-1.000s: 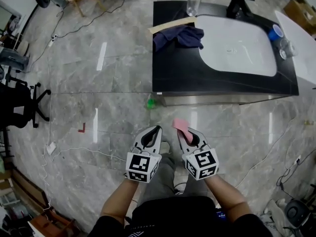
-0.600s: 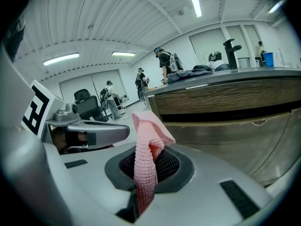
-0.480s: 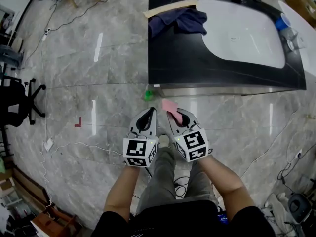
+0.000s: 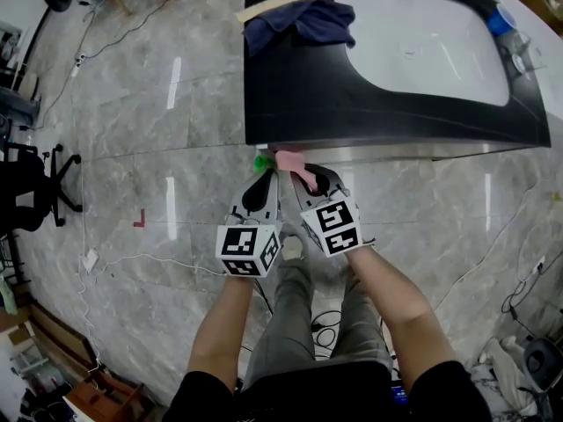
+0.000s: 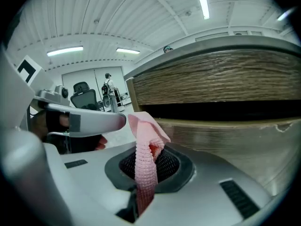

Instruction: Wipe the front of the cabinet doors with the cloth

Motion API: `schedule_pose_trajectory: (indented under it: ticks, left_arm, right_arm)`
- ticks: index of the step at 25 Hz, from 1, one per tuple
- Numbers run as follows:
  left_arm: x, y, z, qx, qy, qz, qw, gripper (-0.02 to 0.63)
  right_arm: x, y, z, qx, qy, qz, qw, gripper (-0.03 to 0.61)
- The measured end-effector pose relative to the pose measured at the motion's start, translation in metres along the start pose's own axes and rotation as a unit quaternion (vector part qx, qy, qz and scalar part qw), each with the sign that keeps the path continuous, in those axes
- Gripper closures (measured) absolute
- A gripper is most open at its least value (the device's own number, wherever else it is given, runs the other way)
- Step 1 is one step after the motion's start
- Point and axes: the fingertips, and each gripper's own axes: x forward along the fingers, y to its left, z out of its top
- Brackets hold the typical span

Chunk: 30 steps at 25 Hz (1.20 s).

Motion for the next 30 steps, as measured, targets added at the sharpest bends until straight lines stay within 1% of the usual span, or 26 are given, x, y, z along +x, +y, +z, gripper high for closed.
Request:
schedule_pose_trajectory:
  ticks: [3,8,11,15,21,25,30]
  left_arm:
    - [0.004,-0.012,-0.001,0.009,0.003,-0.007,0.9999,0.605]
    - [0.014,-0.04,-0.008,0.017,0.009,-0.01,0.9998,0.606]
    - [0.025,-0.065,-0.011,0.022,0.009,-0.021,0.9995,0.606]
    - [0.04,-0.098,-0.018,0.01,0.013,-0.038,0.9991,0.605]
    - [0.065,-0.144,-0.028,0.023,0.023,-0.053,0.998,0.605]
    - [0.081,-0.175,-0.03,0.021,0.021,-0.072,0.997,0.604]
    - [0.097,-0.207,-0.037,0.045,0.027,-0.083,0.9952,0.605]
  right_arm:
    - [-0.013,-0.021,0.0,-0.002,-0.006,-0.015,1.0,0.537]
    - [-0.047,-0.067,-0.008,0.01,-0.01,-0.049,0.999,0.537]
    - [-0.065,-0.092,-0.014,0.014,-0.011,-0.064,0.998,0.537]
    - [-0.088,-0.122,-0.022,0.014,-0.011,-0.078,0.997,0.537]
    - [-0.126,-0.181,-0.033,0.026,-0.014,-0.111,0.993,0.537]
    - [-0.15,-0.22,-0.04,0.033,-0.015,-0.132,0.991,0.537]
    - [-0.178,-0.259,-0.054,0.053,-0.015,-0.162,0.985,0.537]
